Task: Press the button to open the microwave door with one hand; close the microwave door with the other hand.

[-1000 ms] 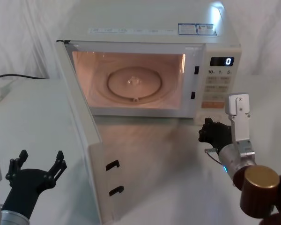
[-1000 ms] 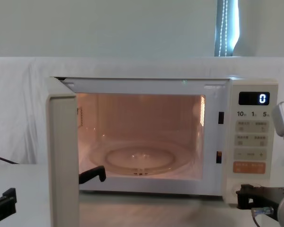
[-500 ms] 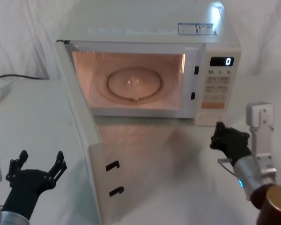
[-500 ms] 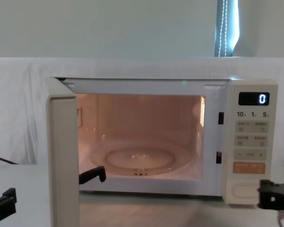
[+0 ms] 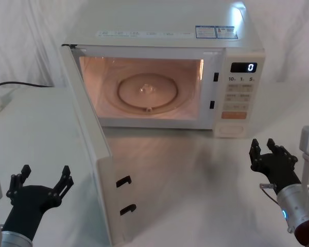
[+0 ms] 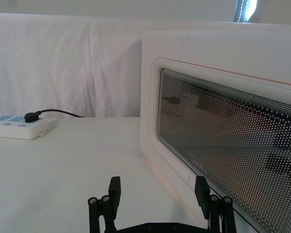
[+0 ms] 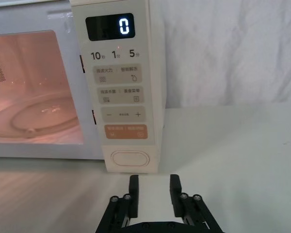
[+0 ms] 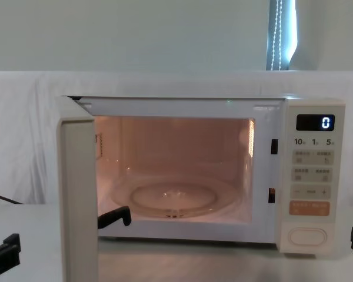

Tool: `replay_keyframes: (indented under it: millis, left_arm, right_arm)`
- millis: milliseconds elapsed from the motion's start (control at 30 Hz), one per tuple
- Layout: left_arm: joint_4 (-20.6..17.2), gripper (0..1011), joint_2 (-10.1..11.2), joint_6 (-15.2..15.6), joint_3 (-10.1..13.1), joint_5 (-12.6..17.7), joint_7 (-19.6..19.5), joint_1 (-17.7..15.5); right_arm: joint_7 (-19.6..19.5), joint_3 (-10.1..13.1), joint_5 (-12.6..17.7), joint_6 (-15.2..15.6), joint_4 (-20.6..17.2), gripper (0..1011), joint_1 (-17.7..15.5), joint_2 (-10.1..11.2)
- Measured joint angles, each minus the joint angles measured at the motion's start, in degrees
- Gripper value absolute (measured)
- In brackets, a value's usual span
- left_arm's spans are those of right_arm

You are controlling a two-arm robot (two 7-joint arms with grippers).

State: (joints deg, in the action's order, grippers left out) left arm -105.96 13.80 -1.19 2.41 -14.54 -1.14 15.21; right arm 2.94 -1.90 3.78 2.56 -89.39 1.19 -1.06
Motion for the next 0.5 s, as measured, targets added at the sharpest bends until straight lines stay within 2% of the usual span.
replay_keyframes:
  millis: [67,100,133,267,333,367,500]
  left_arm:
    - [0.00,1001,0.00,0.00,0.00,0.00,0.00,0.00]
    - [0.00,1001,0.00,0.00,0.00,0.00,0.00,0.00]
    - [0.00,1001,0.00,0.00,0.00,0.00,0.00,0.00]
    - [0.00,1001,0.00,0.00,0.00,0.00,0.00,0.00]
    - [0.00,1001,0.00,0.00,0.00,0.00,0.00,0.00]
    - [0.00,1001,0.00,0.00,0.00,0.00,0.00,0.00]
    - [0.00,1001,0.00,0.00,0.00,0.00,0.00,0.00]
  right_arm:
    - [0.00,0.09,0.25,-0.26,-0.17,401,-0.29,0.07]
    - [0.00,0.16,0.44,-0.45,-0.33,462,-0.53,0.14]
    - [0.00,0.19,0.52,-0.56,-0.43,475,-0.66,0.18]
    - [-0.19,0.52,0.86,-1.17,-1.07,641,-1.46,0.48]
    - [-0.34,0.65,0.87,-1.31,-1.27,673,-1.70,0.58]
    - [-0.42,0.74,0.88,-1.39,-1.38,732,-1.82,0.62]
    - [-0.97,1.48,1.01,-1.79,-1.93,811,-2.47,0.82]
